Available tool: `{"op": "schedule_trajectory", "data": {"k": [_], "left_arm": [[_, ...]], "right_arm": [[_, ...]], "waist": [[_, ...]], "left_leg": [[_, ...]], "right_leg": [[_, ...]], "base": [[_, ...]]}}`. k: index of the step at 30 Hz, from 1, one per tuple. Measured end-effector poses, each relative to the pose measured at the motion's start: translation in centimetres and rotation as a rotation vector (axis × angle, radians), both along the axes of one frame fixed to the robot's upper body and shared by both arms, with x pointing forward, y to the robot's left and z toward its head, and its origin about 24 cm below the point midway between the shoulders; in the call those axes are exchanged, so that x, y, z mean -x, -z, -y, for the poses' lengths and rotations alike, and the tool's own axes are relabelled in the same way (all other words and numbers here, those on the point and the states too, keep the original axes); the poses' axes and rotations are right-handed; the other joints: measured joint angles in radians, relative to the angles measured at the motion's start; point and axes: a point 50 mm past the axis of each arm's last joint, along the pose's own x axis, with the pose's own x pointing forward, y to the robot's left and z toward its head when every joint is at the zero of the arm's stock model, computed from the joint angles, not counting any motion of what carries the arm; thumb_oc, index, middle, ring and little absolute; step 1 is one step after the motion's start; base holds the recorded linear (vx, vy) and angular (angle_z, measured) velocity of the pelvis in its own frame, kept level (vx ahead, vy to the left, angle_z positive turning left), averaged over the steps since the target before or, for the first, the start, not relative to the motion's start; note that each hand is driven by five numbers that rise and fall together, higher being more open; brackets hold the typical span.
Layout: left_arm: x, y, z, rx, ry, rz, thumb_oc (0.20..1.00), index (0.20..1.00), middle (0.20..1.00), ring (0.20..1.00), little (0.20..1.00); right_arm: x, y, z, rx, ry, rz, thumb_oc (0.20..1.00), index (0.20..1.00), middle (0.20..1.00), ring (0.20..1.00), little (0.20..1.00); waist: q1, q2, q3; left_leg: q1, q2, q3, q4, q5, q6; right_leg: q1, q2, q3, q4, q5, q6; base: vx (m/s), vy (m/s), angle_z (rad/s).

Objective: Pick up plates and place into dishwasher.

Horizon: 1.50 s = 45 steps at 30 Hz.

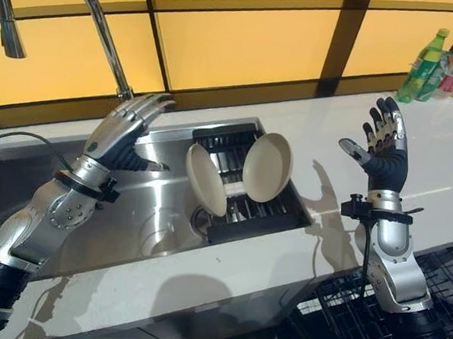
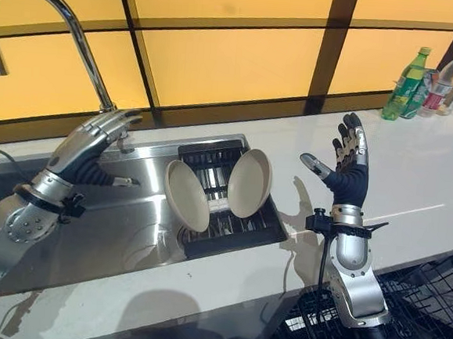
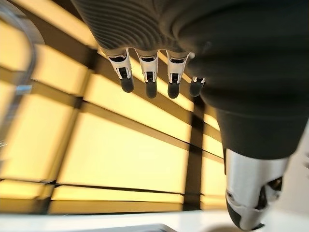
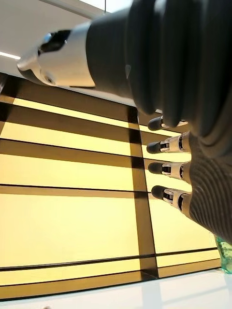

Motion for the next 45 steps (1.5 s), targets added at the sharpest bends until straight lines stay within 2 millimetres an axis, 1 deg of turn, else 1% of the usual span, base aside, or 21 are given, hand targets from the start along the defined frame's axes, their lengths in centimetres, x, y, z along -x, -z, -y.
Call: {"op": "schedule_trajectory", "data": {"k": [3, 6, 7, 10, 13, 15, 19, 24, 30, 32, 37, 42, 45], "left_arm": [[0.2, 0.0, 0.6, -0.046, 0.061, 0.069, 1.0, 1.0, 1.0, 1.0, 1.0], [0.3, -0.1, 1.7, -0.107, 0.132, 0.111, 1.0, 1.0, 1.0, 1.0, 1.0], [0.4, 0.2, 2.1, -0.13, 0.159, 0.112, 1.0, 1.0, 1.0, 1.0, 1.0], [0.8, 1.3, 2.9, -0.217, 0.23, 0.073, 1.0, 1.0, 1.0, 1.0, 1.0], [1.0, 1.9, 3.2, -0.265, 0.265, 0.026, 1.0, 1.0, 1.0, 1.0, 1.0], [1.1, 2.1, 3.2, -0.293, 0.275, 0.0, 1.0, 1.0, 1.0, 1.0, 1.0], [1.0, 2.4, 3.1, -0.345, 0.271, -0.052, 1.0, 1.0, 1.0, 1.0, 1.0], [1.0, 2.3, 2.8, -0.375, 0.263, -0.058, 1.0, 1.0, 1.0, 1.0, 1.0], [0.9, 2.0, 2.2, -0.459, 0.235, -0.034, 1.0, 1.0, 1.0, 1.0, 1.0], [0.8, 1.7, 2.0, -0.473, 0.22, -0.03, 1.0, 1.0, 1.0, 1.0, 1.0], [0.5, 1.8, 1.7, -0.52, 0.18, -0.024, 1.0, 1.0, 1.0, 1.0, 1.0], [0.4, 2.2, 1.4, -0.538, 0.168, 0.013, 1.0, 1.0, 1.0, 1.0, 1.0], [0.3, 3.3, 1.0, -0.528, 0.149, -0.005, 1.0, 1.0, 1.0, 1.0, 1.0]], "right_arm": [[0.0, 0.2, 0.3, 0.016, -0.008, -0.018, 1.0, 1.0, 1.0, 1.0, 1.0], [0.3, 0.8, 0.5, 0.019, -0.01, -0.044, 1.0, 1.0, 1.0, 1.0, 1.0], [0.3, 0.9, 0.5, 0.022, -0.014, -0.048, 1.0, 1.0, 1.0, 1.0, 1.0], [0.3, 0.9, 0.5, 0.021, -0.028, -0.051, 1.0, 1.0, 1.0, 1.0, 1.0], [0.4, 0.9, 0.7, 0.03, -0.035, -0.059, 1.0, 1.0, 1.0, 1.0, 1.0], [0.4, 1.0, 0.9, 0.038, -0.043, -0.068, 1.0, 1.0, 1.0, 1.0, 1.0], [0.8, 1.4, 1.8, 0.035, -0.014, -0.093, 1.0, 1.0, 1.0, 1.0, 1.0], [0.7, 1.4, 1.8, 0.037, -0.027, -0.104, 1.0, 1.0, 1.0, 1.0, 1.0], [0.8, 1.6, 1.8, 0.044, -0.046, -0.116, 1.0, 1.0, 1.0, 1.0, 1.0], [0.8, 1.6, 1.8, 0.044, -0.046, -0.119, 1.0, 1.0, 1.0, 1.0, 1.0], [0.7, 1.8, 1.8, 0.049, -0.053, -0.139, 1.0, 1.0, 1.0, 1.0, 1.0], [0.7, 1.8, 1.9, 0.061, -0.053, -0.15, 1.0, 1.0, 1.0, 1.0, 1.0], [0.7, 1.8, 2.0, 0.082, -0.052, -0.157, 1.0, 1.0, 1.0, 1.0, 1.0]], "waist": [[-0.005, 0.01, -0.006], [-0.013, 0.011, -0.008], [-0.027, 0.012, -0.009], [-0.031, 0.015, -0.01], [-0.044, 0.015, -0.01], [-0.055, 0.015, -0.01], [-0.055, 0.016, -0.01], [-0.053, 0.017, -0.009], [-0.053, 0.023, -0.003], [-0.053, 0.028, 0.005], [-0.052, 0.042, 0.025], [-0.055, 0.05, 0.038], [-0.055, 0.058, 0.052]], "left_leg": [[0.0, 0.004, 0.015, 0.0, 0.0, 0.0], [0.0, 0.008, 0.028, 0.0, 0.0, 0.0], [0.0, 0.008, 0.03, 0.0, 0.0, 0.0], [-0.001, 0.011, 0.043, 0.0, 0.0, 0.0], [-0.002, 0.011, 0.053, -0.001, 0.0, 0.0], [-0.002, 0.012, 0.054, -0.001, 0.0, 0.001], [-0.001, 0.014, 0.058, -0.001, 0.0, 0.001], [-0.001, 0.013, 0.061, -0.001, 0.0, 0.002], [-0.001, 0.012, 0.06, -0.001, 0.001, 0.002], [0.0, 0.012, 0.06, -0.001, 0.001, 0.003], [0.008, 0.009, 0.057, -0.001, 0.002, 0.004], [0.015, 0.009, 0.058, 0.0, 0.003, 0.005], [0.016, 0.009, 0.06, 0.0, 0.005, 0.007]], "right_leg": [[-0.007, 0.001, 0.013, 0.0, 0.004, 0.0], [-0.01, 0.003, 0.017, 0.001, 0.005, -0.001], [-0.012, 0.003, 0.02, 0.001, 0.005, -0.001], [-0.021, 0.003, 0.034, 0.001, 0.01, -0.001], [-0.026, 0.002, 0.044, 0.001, 0.014, 0.001], [-0.026, 0.002, 0.046, 0.001, 0.015, 0.001], [-0.028, 0.004, 0.05, 0.001, 0.017, 0.001], [-0.03, 0.003, 0.055, 0.001, 0.019, 0.002], [-0.029, 0.002, 0.054, 0.001, 0.019, 0.002], [-0.028, 0.002, 0.053, 0.001, 0.02, 0.003], [-0.019, 0.0, 0.051, 0.001, 0.02, 0.004], [-0.014, 0.0, 0.052, 0.003, 0.02, 0.004], [-0.019, -0.001, 0.059, 0.008, 0.021, 0.006]], "base": [[0.08, 0.035, -0.12], [0.06, 0.031, -0.06], [0.06, 0.03, -0.05], [0.07, 0.031, -0.13], [0.08, 0.031, -0.11], [0.08, 0.019, -0.02], [0.05, 0.018, -0.03], [0.05, 0.025, -0.02], [0.05, 0.032, 0.0], [0.06, 0.044, 0.01], [0.07, 0.041, 0.01], [0.05, 0.034, 0.0], [0.04, 0.021, -0.05]]}}
